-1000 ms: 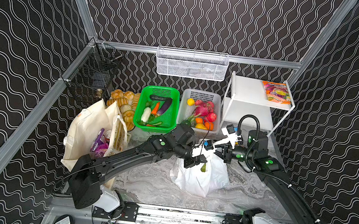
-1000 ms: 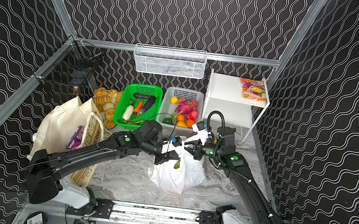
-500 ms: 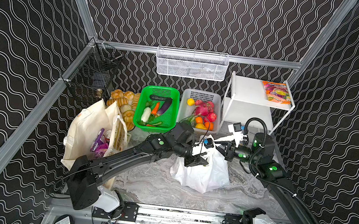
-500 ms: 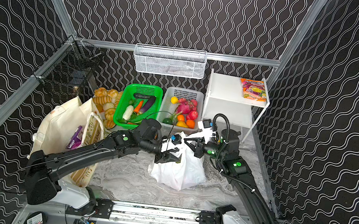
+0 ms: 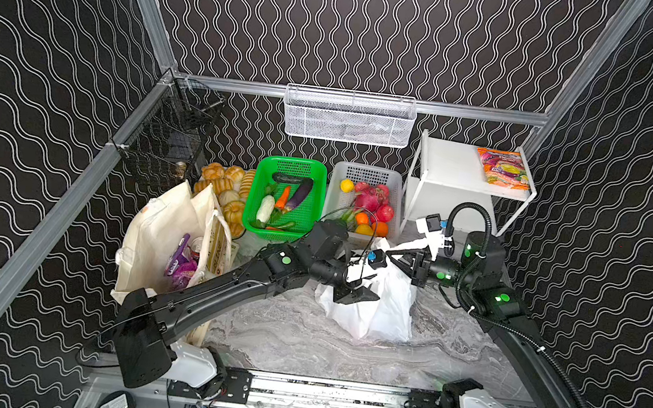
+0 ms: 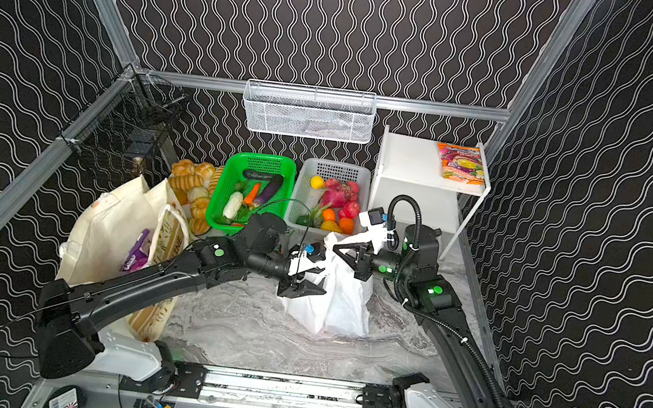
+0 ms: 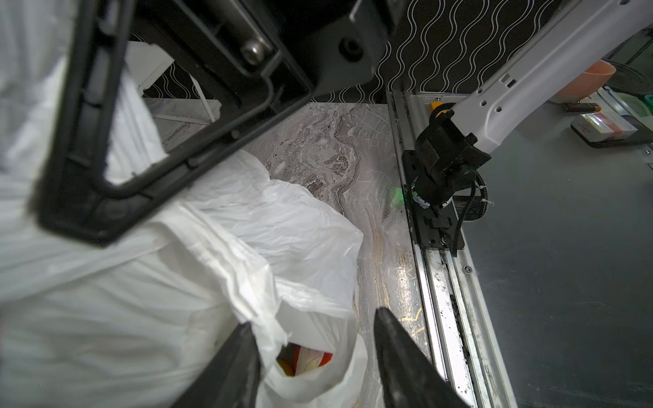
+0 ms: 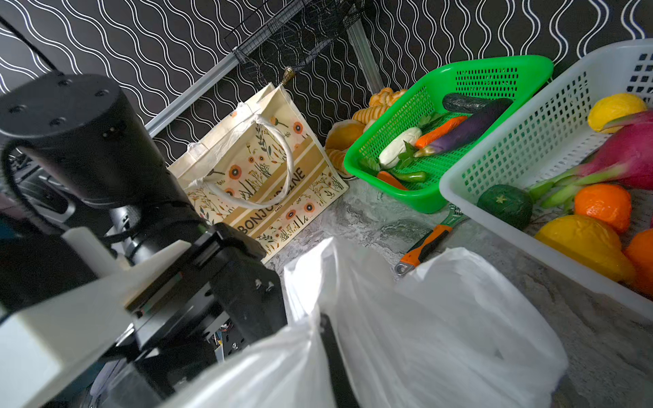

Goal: Place the mixed food into the grocery bags and tie them

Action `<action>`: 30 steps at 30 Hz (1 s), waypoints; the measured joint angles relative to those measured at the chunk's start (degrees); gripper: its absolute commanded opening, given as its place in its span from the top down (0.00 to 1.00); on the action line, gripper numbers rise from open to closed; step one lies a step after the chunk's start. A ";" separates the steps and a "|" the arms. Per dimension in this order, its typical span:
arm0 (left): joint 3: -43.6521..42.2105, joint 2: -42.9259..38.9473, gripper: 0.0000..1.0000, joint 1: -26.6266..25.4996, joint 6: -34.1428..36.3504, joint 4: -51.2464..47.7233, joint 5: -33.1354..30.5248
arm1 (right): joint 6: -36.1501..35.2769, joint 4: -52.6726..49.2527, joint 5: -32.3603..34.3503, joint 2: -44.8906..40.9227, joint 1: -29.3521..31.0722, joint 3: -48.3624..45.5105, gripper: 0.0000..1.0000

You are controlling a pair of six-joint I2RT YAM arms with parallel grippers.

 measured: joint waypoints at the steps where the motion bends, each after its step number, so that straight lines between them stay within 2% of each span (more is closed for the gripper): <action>1: -0.22 -0.17 0.42 0.00 0.00 -0.02 -0.15 | -0.26 0.09 -0.02 -0.04 -0.02 -0.26 1.00; 12: 0.24 -2.80 0.30 0.39 -0.02 -1.95 -1.16 | -2.56 0.09 0.00 -0.22 -0.07 -3.58 1.00; 16: 0.46 -5.31 0.17 0.83 -1.44 -2.27 -1.44 | -3.13 0.07 0.00 -0.66 -0.07 -3.82 1.00; 21: 1.55 -5.79 0.01 2.86 -3.23 -2.16 -4.68 | -5.01 0.79 -0.02 -1.81 -0.07 -5.16 1.00; 25: 6.14 -0.55 0.01 3.96 -2.69 -3.39 -4.94 | -5.77 2.12 -0.52 -1.84 -0.09 -5.64 1.00; 30: 12.02 7.41 0.04 4.13 2.23 -9.33 -0.92 | -6.64 3.10 -1.16 -1.53 -0.13 -5.64 1.00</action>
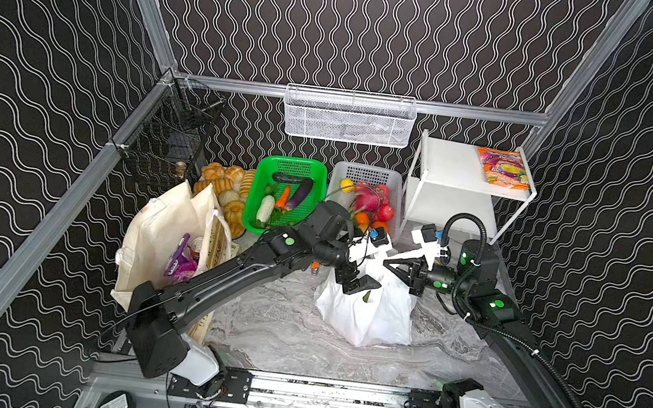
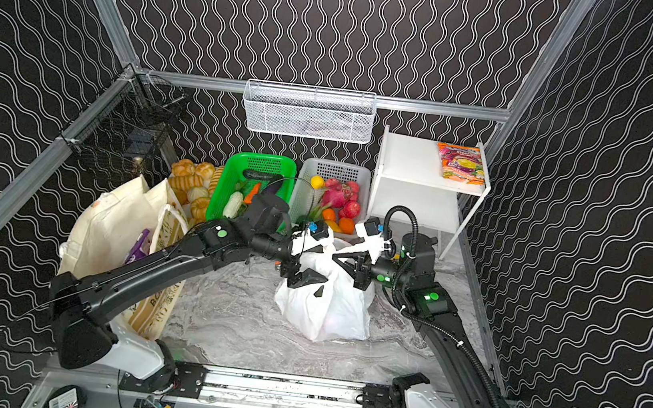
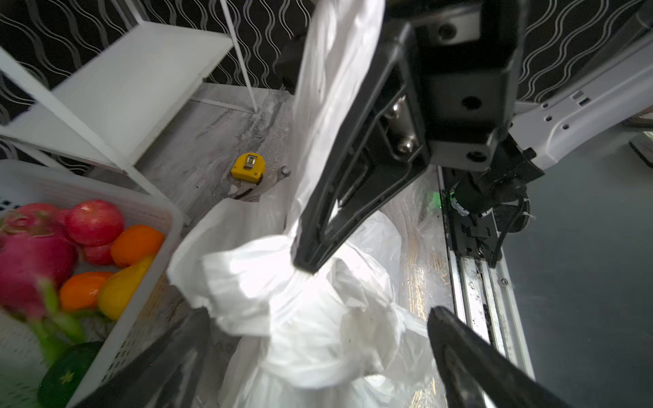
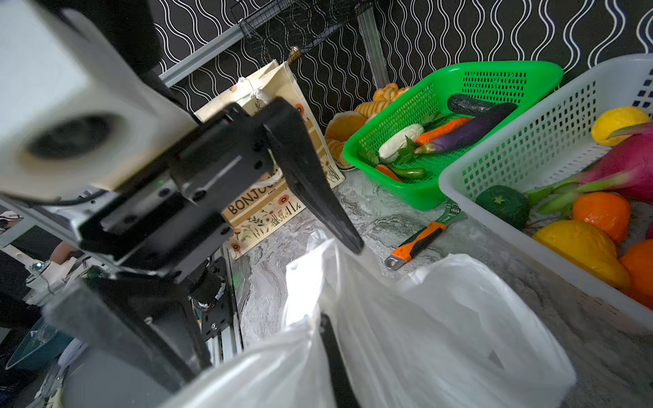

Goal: Place the mixed food into the grocery bags and tie them

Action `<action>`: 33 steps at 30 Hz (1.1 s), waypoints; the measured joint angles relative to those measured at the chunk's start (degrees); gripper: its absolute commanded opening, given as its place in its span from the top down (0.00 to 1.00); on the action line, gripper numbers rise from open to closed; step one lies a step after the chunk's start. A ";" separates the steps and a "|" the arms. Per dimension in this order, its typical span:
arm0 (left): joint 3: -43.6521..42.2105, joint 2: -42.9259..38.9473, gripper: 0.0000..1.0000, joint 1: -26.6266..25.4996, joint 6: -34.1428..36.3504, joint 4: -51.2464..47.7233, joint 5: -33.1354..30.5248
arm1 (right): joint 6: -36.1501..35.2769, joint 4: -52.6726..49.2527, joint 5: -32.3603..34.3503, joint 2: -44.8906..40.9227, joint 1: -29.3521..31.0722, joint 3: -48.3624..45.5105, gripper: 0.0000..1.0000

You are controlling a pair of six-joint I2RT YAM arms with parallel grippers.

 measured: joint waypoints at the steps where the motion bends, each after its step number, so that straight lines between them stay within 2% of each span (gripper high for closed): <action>1: 0.90 1.14 0.07 0.00 1.18 -1.51 1.14 | -0.11 0.02 -0.07 0.09 0.00 0.00 1.00; 3: 2.34 2.97 0.14 0.00 3.13 -3.96 2.91 | -0.20 0.02 -0.15 0.33 0.00 0.02 1.00; 8: 6.08 6.58 0.49 0.04 5.60 -9.01 3.96 | -0.35 0.00 -0.55 0.70 0.00 0.24 1.00; 9: 6.62 6.99 0.53 0.04 5.79 -9.53 3.93 | -0.35 -0.02 -0.57 0.70 0.00 0.24 1.00; 13: 7.39 8.11 0.58 0.11 6.56 -10.80 3.74 | -0.33 -0.02 -0.92 0.76 0.00 0.24 1.00; 16: 7.50 8.72 0.54 0.20 6.58 -11.21 3.72 | -0.33 -0.11 -0.92 0.79 0.00 0.33 1.00; 18: 7.48 8.70 0.56 0.22 6.54 -11.23 3.74 | -0.31 -0.11 -0.92 0.74 0.00 0.39 1.00; 24: 6.99 8.63 0.83 0.20 5.05 -9.88 3.54 | -0.28 -0.17 -1.75 0.09 0.00 0.42 1.00; 25: 7.13 8.68 0.86 0.20 5.01 -9.84 3.30 | -0.28 -0.31 -1.77 -0.13 0.00 0.39 0.97; 30: 7.93 8.83 0.90 0.20 4.35 -10.01 2.23 | -1.16 -1.88 -0.61 -1.99 -0.02 0.00 0.54; 33: 7.50 8.33 0.89 0.20 3.72 -9.92 2.25 | -3.48 -3.67 0.96 -3.13 -0.15 -1.03 0.40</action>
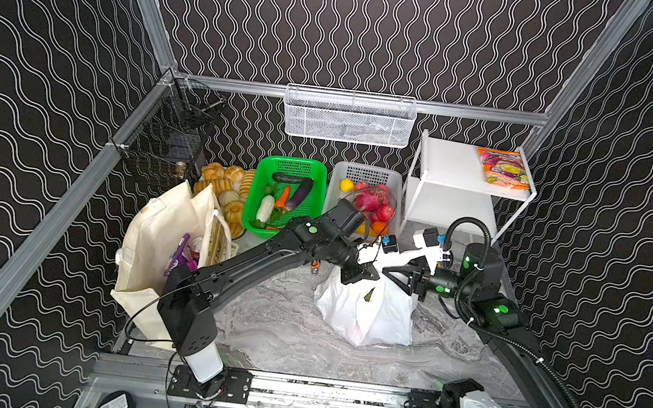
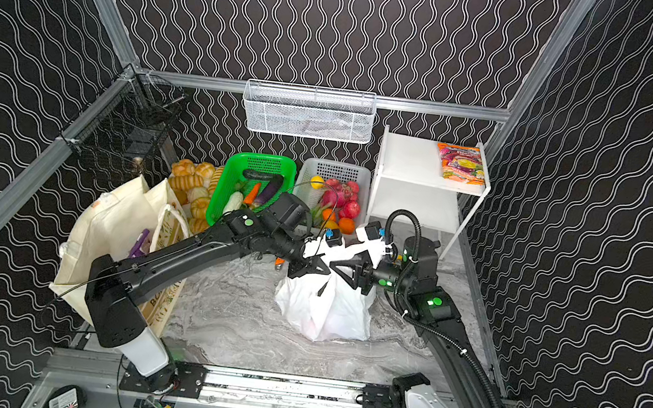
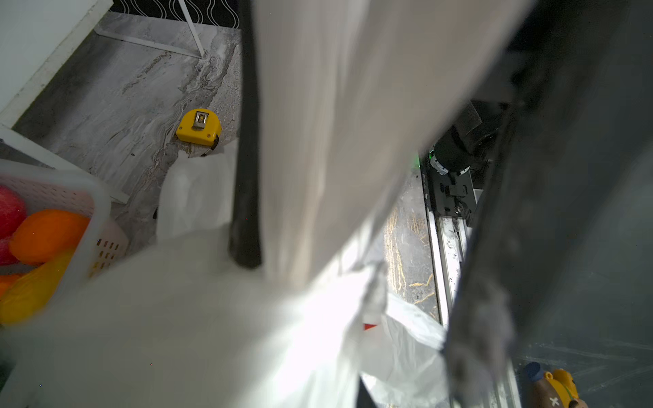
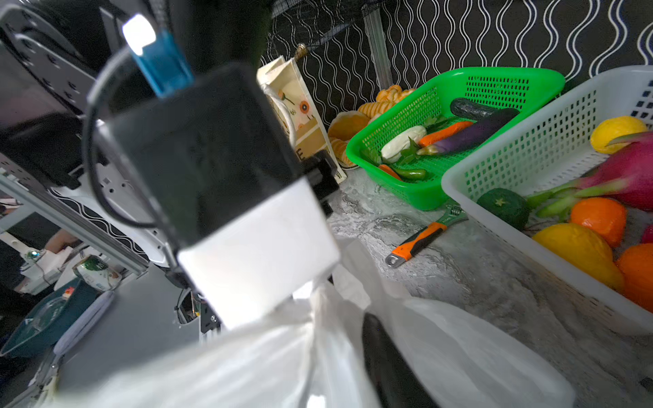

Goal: Place the mixed food into the grocery bags and tie them

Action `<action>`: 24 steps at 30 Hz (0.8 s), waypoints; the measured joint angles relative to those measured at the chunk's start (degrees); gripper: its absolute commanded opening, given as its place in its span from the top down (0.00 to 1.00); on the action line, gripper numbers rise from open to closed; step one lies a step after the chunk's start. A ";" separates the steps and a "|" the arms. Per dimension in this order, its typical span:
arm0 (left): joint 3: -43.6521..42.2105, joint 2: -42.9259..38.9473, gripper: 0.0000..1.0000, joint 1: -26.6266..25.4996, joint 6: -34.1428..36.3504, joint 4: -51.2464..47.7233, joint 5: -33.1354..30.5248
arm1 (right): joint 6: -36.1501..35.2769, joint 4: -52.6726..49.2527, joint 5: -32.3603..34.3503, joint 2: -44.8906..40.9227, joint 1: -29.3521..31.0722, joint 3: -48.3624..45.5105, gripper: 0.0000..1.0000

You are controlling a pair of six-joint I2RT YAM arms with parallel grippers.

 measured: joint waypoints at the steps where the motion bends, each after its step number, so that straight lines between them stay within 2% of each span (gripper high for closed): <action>1: -0.28 -0.26 0.89 0.00 -0.11 0.02 0.02 | -0.90 -0.79 0.70 -0.24 0.00 -0.44 0.37; 5: -0.74 -0.68 0.88 0.00 -0.33 0.07 0.04 | -5.03 -3.78 4.72 -0.79 0.00 -2.34 0.29; 9: -0.74 -0.70 0.88 0.00 -0.42 0.04 0.17 | -7.65 -4.35 7.72 -0.85 0.00 -4.85 0.31; 10: -0.74 -0.70 0.88 0.00 -0.55 0.07 0.20 | -7.80 -4.07 7.85 -0.66 0.00 -5.25 0.37; 13: -0.74 -0.72 0.87 0.00 -1.60 0.28 0.20 | -7.30 -2.58 8.41 -0.33 0.04 -5.53 0.71; 16: -0.74 -0.72 0.83 0.00 -2.05 0.63 -0.44 | -6.23 -1.22 10.21 -0.83 0.07 -5.55 0.97; 17: -0.74 -0.72 0.83 0.00 -2.29 0.81 -0.90 | -6.03 -1.07 10.82 -1.31 0.07 -5.62 1.00; 24: -0.94 -0.81 0.79 0.00 -3.21 1.70 -5.97 | -5.57 -1.46 14.27 -4.66 0.07 -5.92 1.00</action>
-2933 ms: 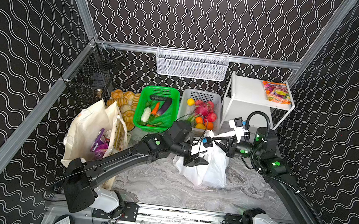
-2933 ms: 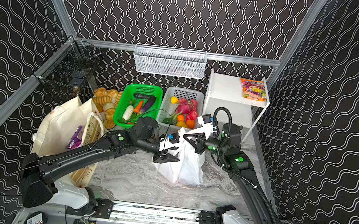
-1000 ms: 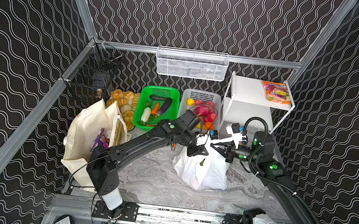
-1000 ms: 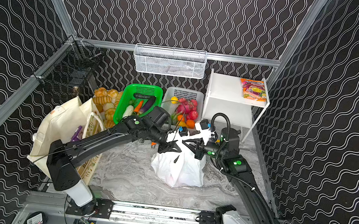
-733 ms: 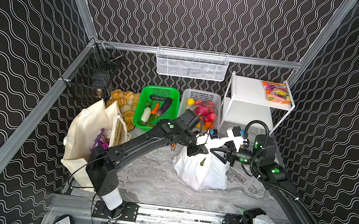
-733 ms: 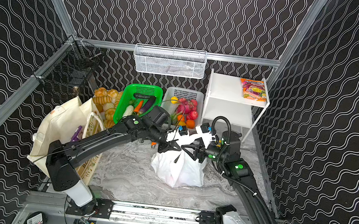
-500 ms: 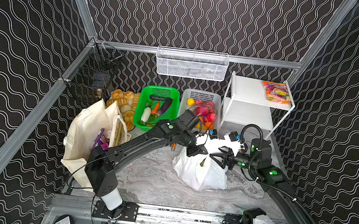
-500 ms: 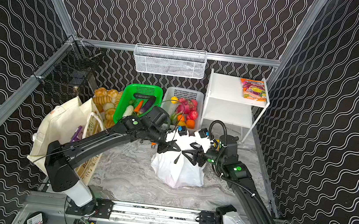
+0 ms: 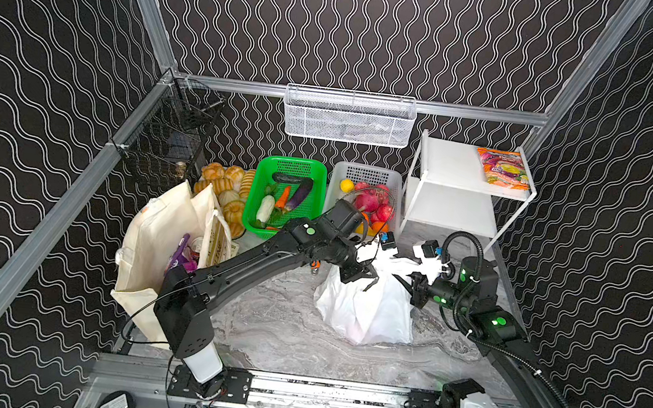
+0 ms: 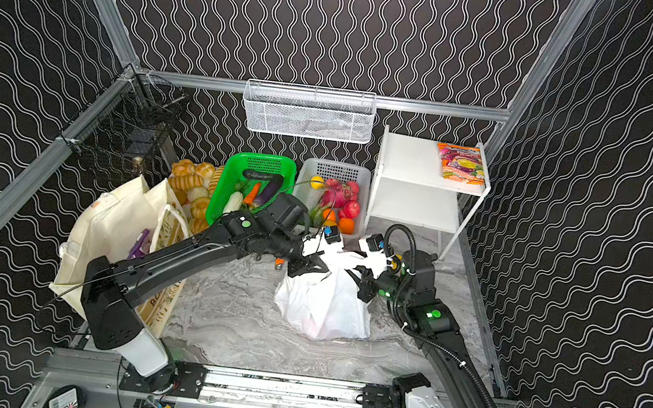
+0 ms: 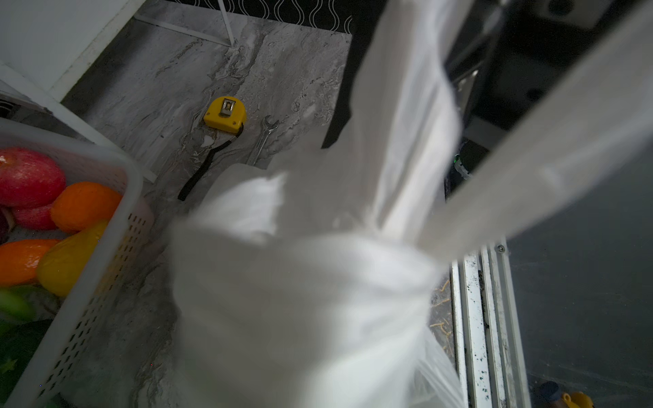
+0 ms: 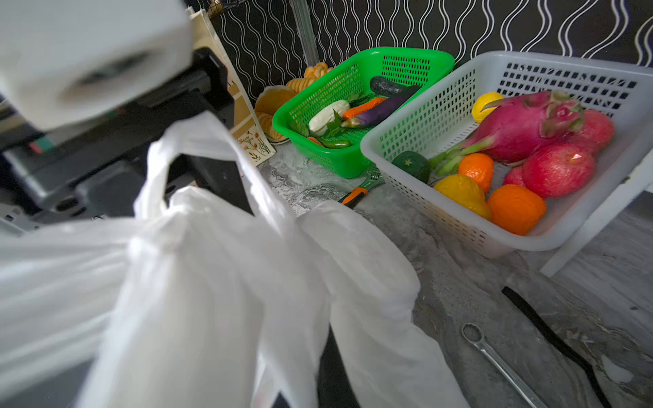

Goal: Place the mixed food into the grocery bags and tie them

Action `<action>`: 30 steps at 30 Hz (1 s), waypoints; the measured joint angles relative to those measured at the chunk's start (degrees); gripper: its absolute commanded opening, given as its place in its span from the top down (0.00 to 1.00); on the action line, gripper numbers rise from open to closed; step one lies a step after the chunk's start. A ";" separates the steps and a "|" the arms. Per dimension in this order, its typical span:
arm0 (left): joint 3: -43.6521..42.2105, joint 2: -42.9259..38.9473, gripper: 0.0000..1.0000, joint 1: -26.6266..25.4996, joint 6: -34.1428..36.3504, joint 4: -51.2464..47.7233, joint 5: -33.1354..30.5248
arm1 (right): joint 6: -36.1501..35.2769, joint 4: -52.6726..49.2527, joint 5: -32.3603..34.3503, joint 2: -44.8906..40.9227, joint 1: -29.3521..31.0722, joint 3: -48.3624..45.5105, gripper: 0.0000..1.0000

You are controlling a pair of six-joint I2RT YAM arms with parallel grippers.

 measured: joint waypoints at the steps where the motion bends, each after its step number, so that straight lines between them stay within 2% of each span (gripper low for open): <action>1: 0.09 0.00 0.79 0.00 -0.11 0.13 -0.68 | -0.02 -0.26 0.26 -0.35 0.00 -0.02 1.00; 4: 0.26 -0.04 0.79 0.00 -0.48 0.87 -2.86 | -0.04 -0.87 0.50 -0.90 0.00 -0.11 1.00; 9: -1.27 -1.66 0.94 0.00 -1.97 3.93 -3.15 | 0.28 -1.55 -2.21 -0.66 0.00 -0.13 1.00; 12: -3.45 -2.84 1.00 -0.07 -4.46 7.96 -2.84 | 0.35 -1.57 -5.35 -0.04 0.00 -0.13 0.99; 16: -7.98 -4.83 1.00 -0.20 -8.61 14.93 -4.39 | 0.48 -1.77 -9.03 0.17 0.00 -0.13 0.99; 22: -14.43 -7.93 1.00 -0.22 -12.15 25.88 -5.51 | -0.61 -3.39 -13.53 0.42 0.00 -0.09 0.90; 26: -18.29 -8.70 1.00 -0.20 -13.57 33.53 -3.50 | -0.17 -2.80 -17.29 0.13 0.04 -1.01 0.87; 30: -20.20 -8.44 1.00 -0.20 -14.03 39.82 0.66 | 1.68 -0.35 -18.29 -0.13 0.98 -2.64 0.85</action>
